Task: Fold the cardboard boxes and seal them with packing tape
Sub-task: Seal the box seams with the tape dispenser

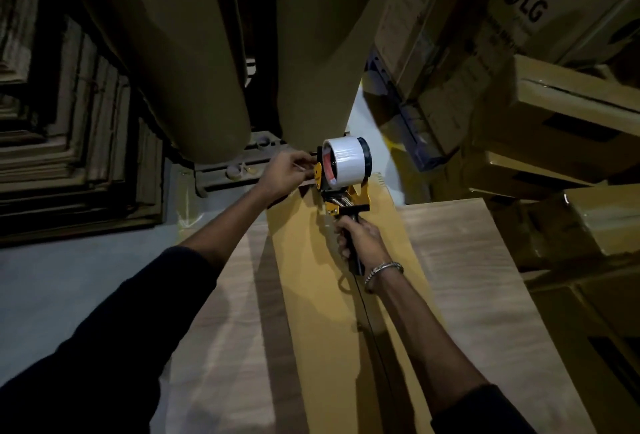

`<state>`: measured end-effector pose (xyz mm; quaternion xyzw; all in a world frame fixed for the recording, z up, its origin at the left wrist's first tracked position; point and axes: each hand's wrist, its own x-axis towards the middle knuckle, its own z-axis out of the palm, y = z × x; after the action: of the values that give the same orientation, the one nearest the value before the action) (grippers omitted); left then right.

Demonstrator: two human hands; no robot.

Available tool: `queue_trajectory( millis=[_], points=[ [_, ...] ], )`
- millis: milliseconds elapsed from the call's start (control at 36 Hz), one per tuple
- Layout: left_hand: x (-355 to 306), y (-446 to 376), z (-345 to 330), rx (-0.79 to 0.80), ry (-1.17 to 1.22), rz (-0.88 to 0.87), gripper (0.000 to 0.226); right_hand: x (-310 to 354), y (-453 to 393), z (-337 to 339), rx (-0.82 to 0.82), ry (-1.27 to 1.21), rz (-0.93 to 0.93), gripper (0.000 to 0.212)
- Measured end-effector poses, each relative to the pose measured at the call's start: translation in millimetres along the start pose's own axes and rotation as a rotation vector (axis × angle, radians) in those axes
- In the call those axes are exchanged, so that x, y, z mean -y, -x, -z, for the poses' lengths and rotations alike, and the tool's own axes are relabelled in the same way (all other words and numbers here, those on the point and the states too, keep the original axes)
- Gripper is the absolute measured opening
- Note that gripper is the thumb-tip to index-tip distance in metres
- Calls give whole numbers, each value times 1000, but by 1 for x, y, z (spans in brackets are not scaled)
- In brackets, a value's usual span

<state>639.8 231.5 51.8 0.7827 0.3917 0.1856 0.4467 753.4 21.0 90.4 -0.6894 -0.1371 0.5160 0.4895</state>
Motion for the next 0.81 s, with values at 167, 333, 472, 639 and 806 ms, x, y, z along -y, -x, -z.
queue_trajectory(
  millis=[167,333,472,639,806],
  points=[
    [2,26,-7,164,-124,-89,24,1,0,2,20,4,-32,4],
    [2,32,-9,123,-311,-82,34,5,2,2,54,22,-56,12],
    [8,29,-12,97,-383,-93,42,11,6,10,78,127,-74,16],
    [15,28,-22,-13,-398,-89,35,14,2,12,50,200,-53,17],
    [20,25,-26,-84,-426,-98,34,0,10,22,17,368,-30,19]
  ],
)
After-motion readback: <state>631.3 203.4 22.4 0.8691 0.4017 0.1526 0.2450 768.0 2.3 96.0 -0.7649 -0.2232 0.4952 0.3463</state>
